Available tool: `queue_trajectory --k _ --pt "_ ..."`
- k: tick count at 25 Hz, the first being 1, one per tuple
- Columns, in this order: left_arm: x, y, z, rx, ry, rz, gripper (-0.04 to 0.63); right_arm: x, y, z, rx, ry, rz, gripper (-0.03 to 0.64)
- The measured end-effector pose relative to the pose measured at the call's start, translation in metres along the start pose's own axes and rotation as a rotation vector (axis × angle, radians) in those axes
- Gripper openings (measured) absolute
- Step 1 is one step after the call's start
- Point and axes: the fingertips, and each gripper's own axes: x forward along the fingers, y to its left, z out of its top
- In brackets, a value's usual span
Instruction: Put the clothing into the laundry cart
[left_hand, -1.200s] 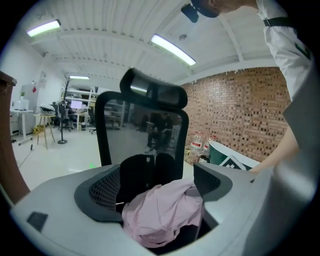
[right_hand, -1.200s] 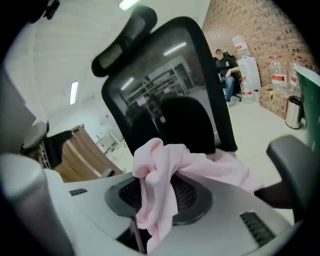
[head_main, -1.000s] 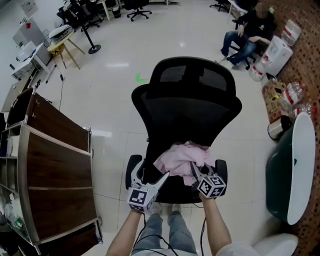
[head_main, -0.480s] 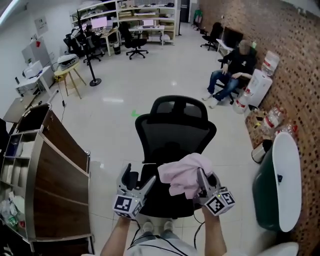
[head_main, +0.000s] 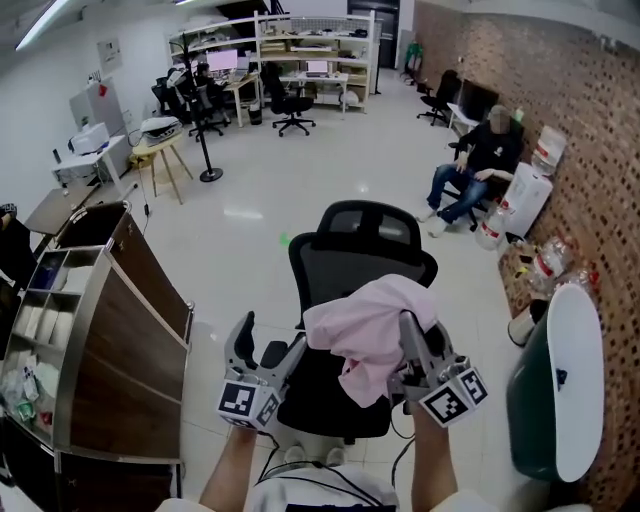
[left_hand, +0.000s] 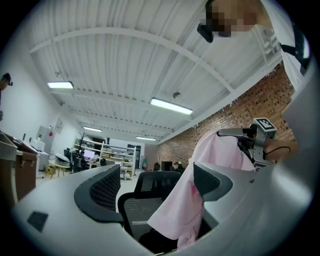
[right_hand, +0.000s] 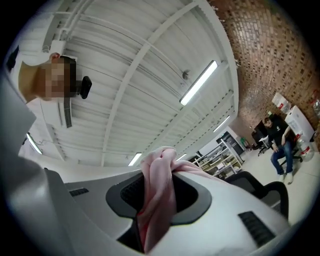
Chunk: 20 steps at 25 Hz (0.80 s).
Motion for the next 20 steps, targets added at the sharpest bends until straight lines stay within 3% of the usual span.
queue_trajectory --k 7,11,15,20 --pt "-0.072 0.063 0.024 0.058 -0.025 0.206 0.44 0.054 0.087 -0.036 0.063 0.036 0.235 0.124" --pt "-0.147 0.089 0.046 0.123 -0.017 0.444 0.44 0.082 0.15 -0.057 0.171 0.094 0.462 0.124" --pt "-0.238 0.116 0.063 0.134 -0.036 0.656 0.439 0.1 0.237 -0.085 0.256 0.15 0.668 0.124" --pt "-0.365 0.136 0.088 0.164 -0.045 0.872 0.439 0.097 0.348 -0.119 0.37 0.196 0.836 0.124"
